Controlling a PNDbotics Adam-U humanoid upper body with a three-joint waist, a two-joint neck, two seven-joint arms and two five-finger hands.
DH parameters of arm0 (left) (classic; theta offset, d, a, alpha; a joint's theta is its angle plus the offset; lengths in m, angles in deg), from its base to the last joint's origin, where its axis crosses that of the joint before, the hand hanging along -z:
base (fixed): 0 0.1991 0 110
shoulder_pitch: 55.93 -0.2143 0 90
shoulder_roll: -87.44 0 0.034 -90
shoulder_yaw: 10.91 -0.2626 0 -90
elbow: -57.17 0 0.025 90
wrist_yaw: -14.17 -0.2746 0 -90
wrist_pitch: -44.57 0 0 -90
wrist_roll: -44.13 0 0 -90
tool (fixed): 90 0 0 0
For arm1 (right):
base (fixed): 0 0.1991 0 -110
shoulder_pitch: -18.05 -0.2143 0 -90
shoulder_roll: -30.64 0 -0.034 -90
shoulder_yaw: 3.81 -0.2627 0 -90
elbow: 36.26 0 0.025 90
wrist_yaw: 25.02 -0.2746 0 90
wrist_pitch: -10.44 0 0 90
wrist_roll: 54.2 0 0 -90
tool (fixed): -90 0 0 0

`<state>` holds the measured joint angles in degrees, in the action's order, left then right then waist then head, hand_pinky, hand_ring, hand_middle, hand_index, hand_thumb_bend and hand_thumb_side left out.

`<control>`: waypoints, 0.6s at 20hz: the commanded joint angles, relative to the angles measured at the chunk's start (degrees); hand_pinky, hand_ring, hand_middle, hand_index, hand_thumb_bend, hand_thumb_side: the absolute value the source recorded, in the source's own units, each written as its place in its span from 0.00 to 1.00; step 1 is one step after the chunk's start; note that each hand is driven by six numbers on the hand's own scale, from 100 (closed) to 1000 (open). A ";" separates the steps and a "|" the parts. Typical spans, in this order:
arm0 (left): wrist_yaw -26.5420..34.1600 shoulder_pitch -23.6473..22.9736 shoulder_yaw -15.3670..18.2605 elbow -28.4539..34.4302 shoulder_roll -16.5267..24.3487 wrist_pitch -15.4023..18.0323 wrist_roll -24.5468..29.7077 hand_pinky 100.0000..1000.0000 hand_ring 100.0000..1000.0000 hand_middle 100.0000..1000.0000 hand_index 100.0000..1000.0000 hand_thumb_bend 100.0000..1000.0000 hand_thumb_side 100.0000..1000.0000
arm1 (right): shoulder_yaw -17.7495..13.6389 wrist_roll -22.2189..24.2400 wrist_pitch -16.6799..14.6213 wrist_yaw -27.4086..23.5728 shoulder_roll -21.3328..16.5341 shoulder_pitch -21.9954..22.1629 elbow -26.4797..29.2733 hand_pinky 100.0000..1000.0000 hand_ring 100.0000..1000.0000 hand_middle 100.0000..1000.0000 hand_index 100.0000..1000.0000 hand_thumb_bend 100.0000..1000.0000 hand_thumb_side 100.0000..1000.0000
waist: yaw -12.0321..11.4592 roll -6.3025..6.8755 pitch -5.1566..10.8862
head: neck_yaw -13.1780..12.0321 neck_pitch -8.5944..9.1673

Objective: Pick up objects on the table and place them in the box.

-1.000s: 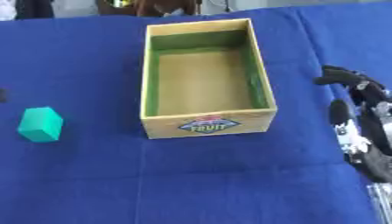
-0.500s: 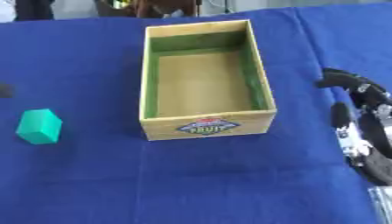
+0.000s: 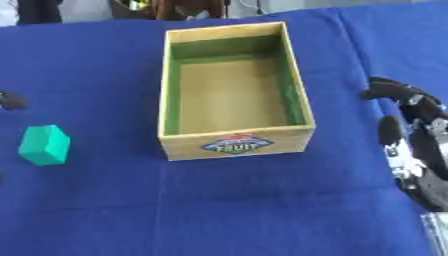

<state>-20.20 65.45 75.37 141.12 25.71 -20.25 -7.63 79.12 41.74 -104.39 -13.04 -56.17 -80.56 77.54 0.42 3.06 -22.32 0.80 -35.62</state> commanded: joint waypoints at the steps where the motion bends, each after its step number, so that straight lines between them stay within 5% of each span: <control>1: -0.04 1.19 0.01 -0.34 1.01 7.38 7.68 0.77 0.85 0.91 1.00 0.70 0.53 | -0.16 -0.15 -0.01 -0.59 -0.47 -0.61 0.79 0.92 0.88 0.64 0.81 0.00 0.77 | 0.08 -0.01 0.85 | -0.29 0.72; 12: -0.70 3.44 -1.10 -2.45 -0.95 8.69 7.78 0.77 0.84 0.91 1.00 0.69 0.54 | -0.02 0.49 0.10 -1.22 -0.37 -0.90 0.79 0.92 0.88 0.64 0.82 0.00 0.78 | 0.21 -0.02 0.77 | -0.52 1.09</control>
<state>-20.84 67.91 74.02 138.40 23.49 -19.99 -7.89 79.17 42.08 -104.27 -13.80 -56.17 -81.06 77.54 0.71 3.06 -22.59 0.51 -35.16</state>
